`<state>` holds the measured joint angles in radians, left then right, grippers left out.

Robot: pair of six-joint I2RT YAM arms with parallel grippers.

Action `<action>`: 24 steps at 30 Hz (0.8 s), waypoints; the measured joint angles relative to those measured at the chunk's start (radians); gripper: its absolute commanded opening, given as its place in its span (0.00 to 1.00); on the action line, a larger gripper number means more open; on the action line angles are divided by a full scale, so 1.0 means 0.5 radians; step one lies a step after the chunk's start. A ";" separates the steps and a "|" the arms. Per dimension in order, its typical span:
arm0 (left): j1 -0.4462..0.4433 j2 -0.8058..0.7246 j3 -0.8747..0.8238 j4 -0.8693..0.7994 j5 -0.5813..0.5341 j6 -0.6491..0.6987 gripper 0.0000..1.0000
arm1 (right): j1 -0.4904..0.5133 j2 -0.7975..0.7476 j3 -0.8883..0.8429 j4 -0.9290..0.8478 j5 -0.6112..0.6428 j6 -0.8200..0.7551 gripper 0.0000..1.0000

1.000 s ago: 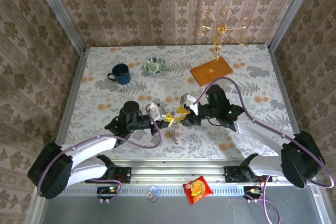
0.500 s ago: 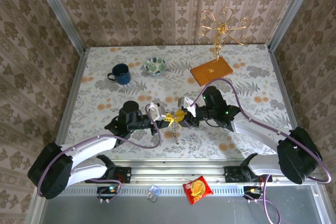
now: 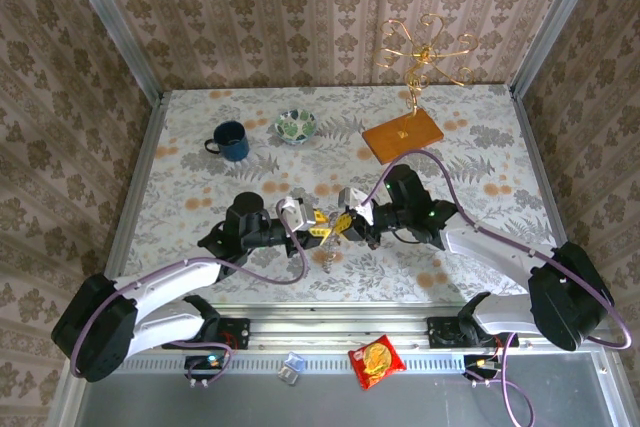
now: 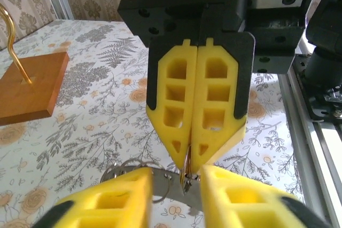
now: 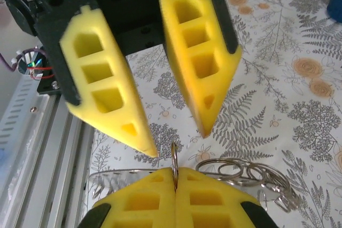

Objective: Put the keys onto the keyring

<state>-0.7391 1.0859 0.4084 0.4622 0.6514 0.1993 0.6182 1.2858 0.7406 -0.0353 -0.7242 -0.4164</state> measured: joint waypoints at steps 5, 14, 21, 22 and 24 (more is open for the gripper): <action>0.001 -0.017 0.015 -0.120 -0.003 0.079 0.37 | 0.005 0.000 0.115 -0.193 0.043 -0.099 0.00; 0.014 -0.017 0.066 -0.275 0.001 0.179 0.36 | 0.050 0.021 0.247 -0.446 0.131 -0.248 0.00; 0.031 -0.016 0.098 -0.293 0.019 0.198 0.33 | 0.100 0.048 0.311 -0.549 0.197 -0.321 0.00; 0.031 -0.016 0.104 -0.300 0.024 0.201 0.32 | 0.108 0.056 0.322 -0.567 0.208 -0.330 0.00; 0.033 -0.015 0.116 -0.307 0.037 0.204 0.30 | 0.123 0.077 0.349 -0.587 0.230 -0.346 0.00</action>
<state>-0.7227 1.0782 0.4664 0.3084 0.6701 0.3012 0.6796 1.3243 0.9150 -0.3286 -0.6094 -0.5896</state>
